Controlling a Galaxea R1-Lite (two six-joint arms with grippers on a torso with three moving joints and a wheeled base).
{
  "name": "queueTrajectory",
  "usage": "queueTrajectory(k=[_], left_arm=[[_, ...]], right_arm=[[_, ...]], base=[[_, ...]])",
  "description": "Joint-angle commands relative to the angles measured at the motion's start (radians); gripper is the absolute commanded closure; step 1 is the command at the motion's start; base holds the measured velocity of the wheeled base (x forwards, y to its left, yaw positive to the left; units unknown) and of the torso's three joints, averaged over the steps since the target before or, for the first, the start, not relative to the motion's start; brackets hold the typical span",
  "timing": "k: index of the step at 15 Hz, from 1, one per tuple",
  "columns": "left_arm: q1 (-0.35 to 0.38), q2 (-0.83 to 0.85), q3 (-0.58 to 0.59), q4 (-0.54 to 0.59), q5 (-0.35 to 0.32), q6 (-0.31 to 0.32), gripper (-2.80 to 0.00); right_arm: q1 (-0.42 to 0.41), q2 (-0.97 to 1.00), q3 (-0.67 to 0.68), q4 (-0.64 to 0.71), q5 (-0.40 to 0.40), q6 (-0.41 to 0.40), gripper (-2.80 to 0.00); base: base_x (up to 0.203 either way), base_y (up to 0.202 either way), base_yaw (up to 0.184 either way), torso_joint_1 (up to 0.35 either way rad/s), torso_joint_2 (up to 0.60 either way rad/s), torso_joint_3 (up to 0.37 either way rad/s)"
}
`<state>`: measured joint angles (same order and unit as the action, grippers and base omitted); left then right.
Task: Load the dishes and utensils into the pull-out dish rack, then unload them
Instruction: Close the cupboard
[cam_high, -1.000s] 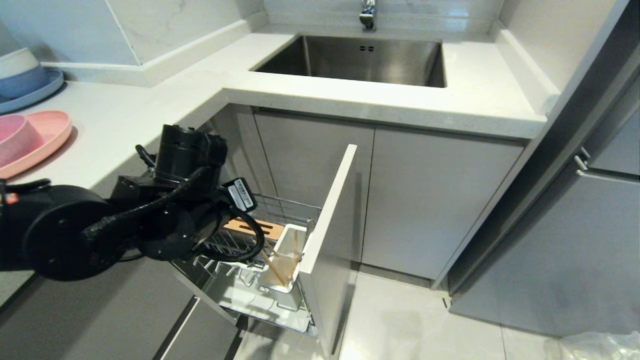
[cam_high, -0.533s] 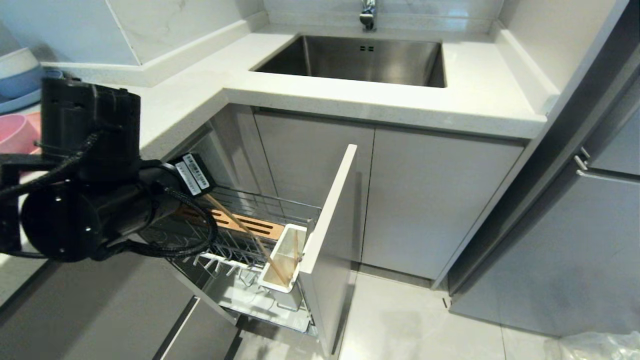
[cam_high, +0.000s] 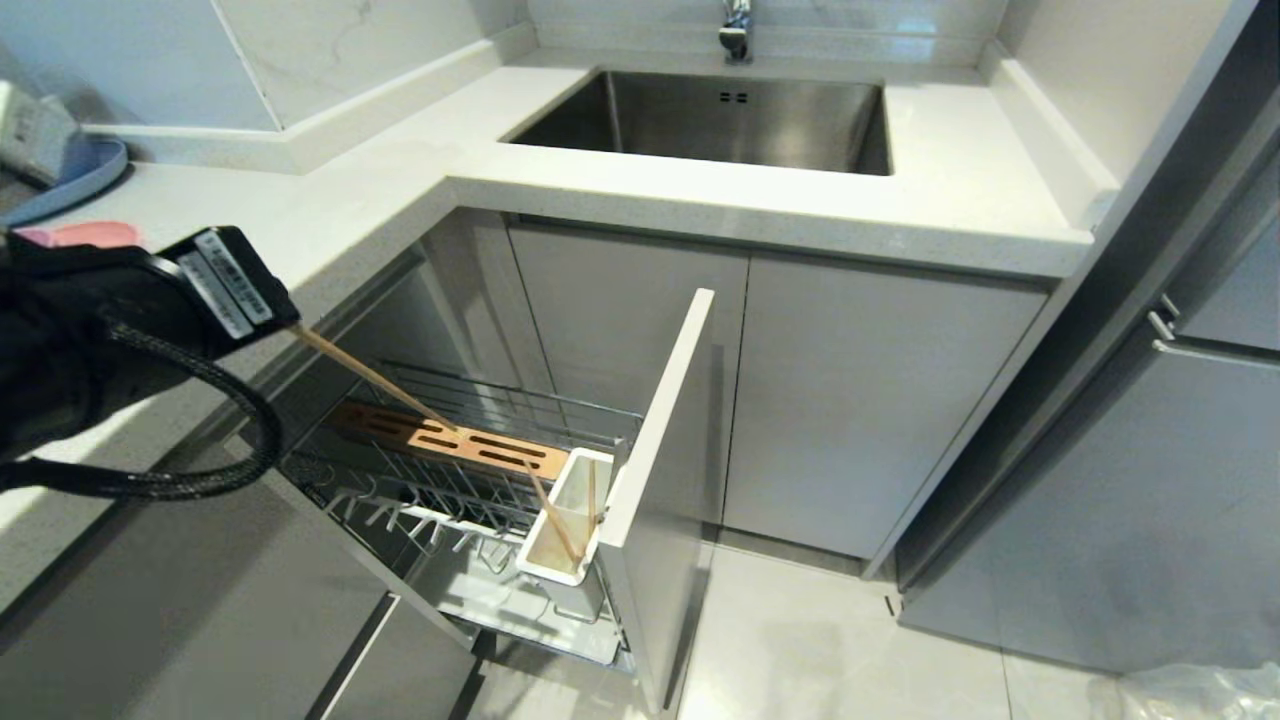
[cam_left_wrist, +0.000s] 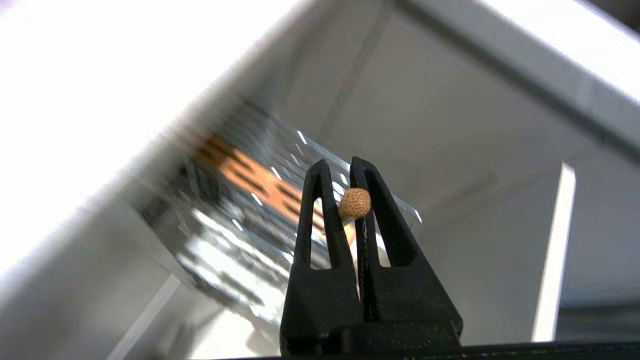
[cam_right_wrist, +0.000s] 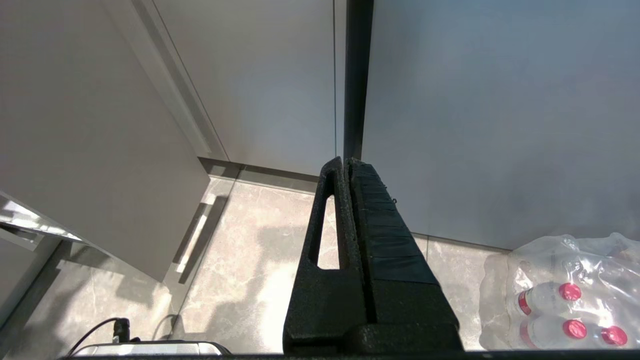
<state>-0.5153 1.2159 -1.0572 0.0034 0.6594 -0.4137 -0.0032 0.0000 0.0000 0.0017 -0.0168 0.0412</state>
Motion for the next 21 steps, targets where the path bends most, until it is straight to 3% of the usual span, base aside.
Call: queueTrajectory(k=[1,5,10,12,21], left_arm=[[0.039,-0.066,-0.019,-0.002,0.003,0.035,0.0],[0.161,-0.165,-0.099,-0.002,-0.006,0.171,0.0],[0.183,-0.262,-0.189,-0.002,-0.031,0.295,0.0],[0.241,-0.281,-0.206,-0.003,-0.034,0.341,0.0],[0.7,-0.188,-0.287,-0.017,-0.086,0.412,0.0]], right_arm=[[0.0,0.0,0.002,0.0,0.0,0.0,0.0],[0.0,0.0,0.002,0.0,0.0,0.0,0.0],[0.0,0.0,0.002,0.0,0.0,0.0,0.0],[0.0,0.0,0.002,0.0,0.0,0.0,0.0],[0.0,0.0,0.002,0.0,0.0,0.0,0.0]], base=[[0.0,0.0,0.0,0.0,0.0,0.0],[0.0,0.0,0.0,0.0,0.0,0.0],[0.0,0.0,0.0,0.0,0.0,0.0],[0.0,0.0,0.0,0.0,0.0,0.0],[0.0,0.0,0.0,0.0,0.0,0.0]])
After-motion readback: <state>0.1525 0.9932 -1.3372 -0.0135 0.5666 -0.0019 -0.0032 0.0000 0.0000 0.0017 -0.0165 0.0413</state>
